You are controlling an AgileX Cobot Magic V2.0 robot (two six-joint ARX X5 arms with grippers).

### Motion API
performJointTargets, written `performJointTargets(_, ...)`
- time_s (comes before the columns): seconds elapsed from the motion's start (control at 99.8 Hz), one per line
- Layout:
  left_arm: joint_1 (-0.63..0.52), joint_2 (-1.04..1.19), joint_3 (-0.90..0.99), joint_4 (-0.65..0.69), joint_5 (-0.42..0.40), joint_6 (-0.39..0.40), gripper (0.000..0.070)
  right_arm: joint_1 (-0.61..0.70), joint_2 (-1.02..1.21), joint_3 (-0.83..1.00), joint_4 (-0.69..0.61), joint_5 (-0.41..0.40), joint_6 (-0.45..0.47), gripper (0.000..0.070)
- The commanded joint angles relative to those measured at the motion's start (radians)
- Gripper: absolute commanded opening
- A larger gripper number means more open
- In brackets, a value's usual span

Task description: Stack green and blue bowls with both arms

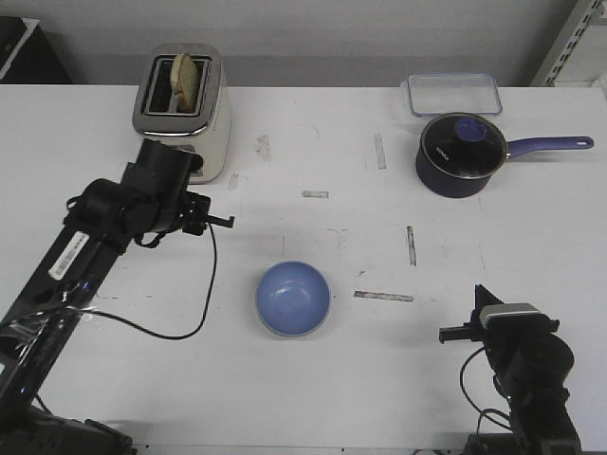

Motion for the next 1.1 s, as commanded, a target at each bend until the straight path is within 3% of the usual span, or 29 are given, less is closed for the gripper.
performJointTargets(0.0, 0.026, -0.057, -0.038, 0.047, -0.006, 0.019, 0.0002, 0.002, 0.006, 0.007, 0.009, 0.001, 0.003, 0.0)
performJointTargets(0.521, 0.273, -0.816, -0.891, 0.528, -0.006, 0.081, 0.0002, 0.002, 0.006, 0.007, 0.01, 0.001, 0.003, 0.0)
performJointTargets(0.772, 0.298, -1.113, -1.132, 0.611, 0.026, 0.24, 0.0001, 0.002, 0.006, 0.007, 0.013, 0.0, 0.003, 0.0)
performJointTargets(0.832, 0.298, -1.149, -1.141, 0.621, 0.048, 0.227, 0.0002, 0.002, 0.006, 0.007, 0.022, 0.001, 0.003, 0.0)
performJointTargets(1.002, 0.298, -1.189, -1.141, 0.61, 0.052, 0.093, 0.0003, 0.002, 0.005, 0.008, 0.041, 0.001, 0.003, 0.0)
performJointTargets(1.093, 0.298, -1.207, -1.141, 0.612, 0.052, 0.077, 0.0003, 0.002, 0.004, 0.008, 0.04, 0.001, 0.003, 0.0)
